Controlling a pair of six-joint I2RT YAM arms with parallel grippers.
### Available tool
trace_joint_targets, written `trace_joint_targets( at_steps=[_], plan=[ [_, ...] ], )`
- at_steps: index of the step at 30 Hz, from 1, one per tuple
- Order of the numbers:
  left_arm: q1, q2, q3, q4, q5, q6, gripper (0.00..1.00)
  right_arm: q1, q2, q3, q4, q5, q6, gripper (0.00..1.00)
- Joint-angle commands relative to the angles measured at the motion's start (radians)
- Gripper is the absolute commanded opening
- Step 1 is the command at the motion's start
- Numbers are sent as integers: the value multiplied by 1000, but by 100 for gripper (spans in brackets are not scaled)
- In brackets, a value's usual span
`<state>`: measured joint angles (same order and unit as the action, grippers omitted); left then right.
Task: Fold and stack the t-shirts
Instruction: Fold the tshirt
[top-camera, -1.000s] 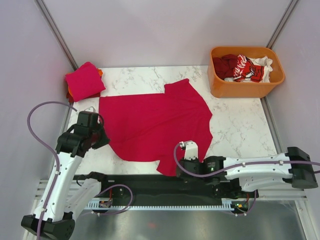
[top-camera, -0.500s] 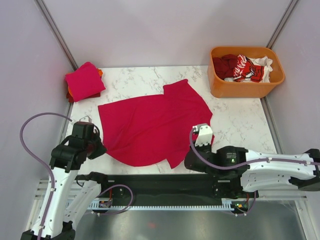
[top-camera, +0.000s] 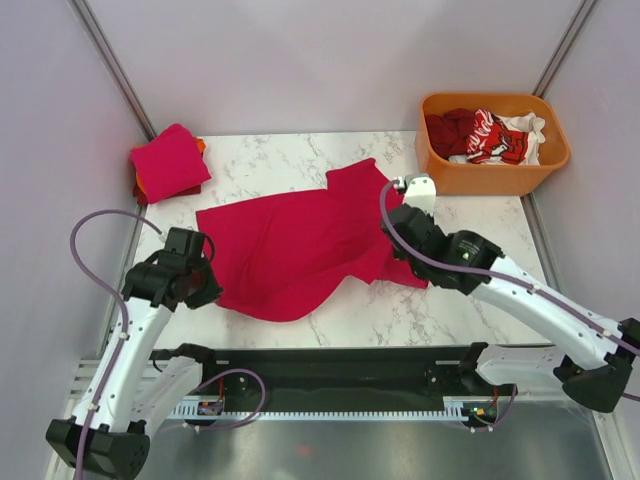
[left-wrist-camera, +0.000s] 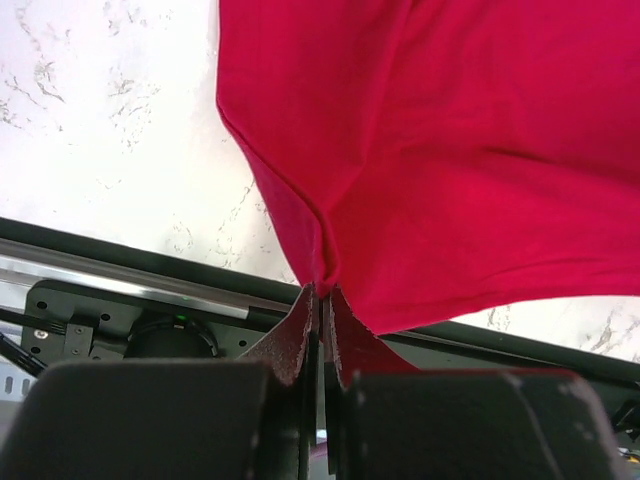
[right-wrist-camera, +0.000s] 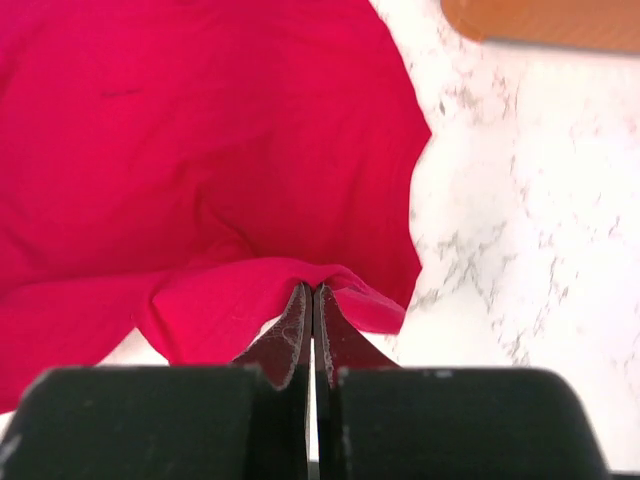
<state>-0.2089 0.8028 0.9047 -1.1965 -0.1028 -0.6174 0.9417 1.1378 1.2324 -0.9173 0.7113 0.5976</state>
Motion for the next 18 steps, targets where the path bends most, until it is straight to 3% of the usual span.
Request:
trace_joint_targets(
  at_steps=[1,5,9,18],
  plan=[
    [5,35,-7,58,-5,-15,3,-87,49,61,136,-122,-220,0],
    [6,84,6,81,-18,-13,6,-188,117,79,234,-330,-286,0],
    [23,162,22,118,-14,13,6,-234,183,128,287,-435,-355,0],
    [195,360,85,212,87,131,5,-346,445,289,294,-638,-429,0]
  ],
)
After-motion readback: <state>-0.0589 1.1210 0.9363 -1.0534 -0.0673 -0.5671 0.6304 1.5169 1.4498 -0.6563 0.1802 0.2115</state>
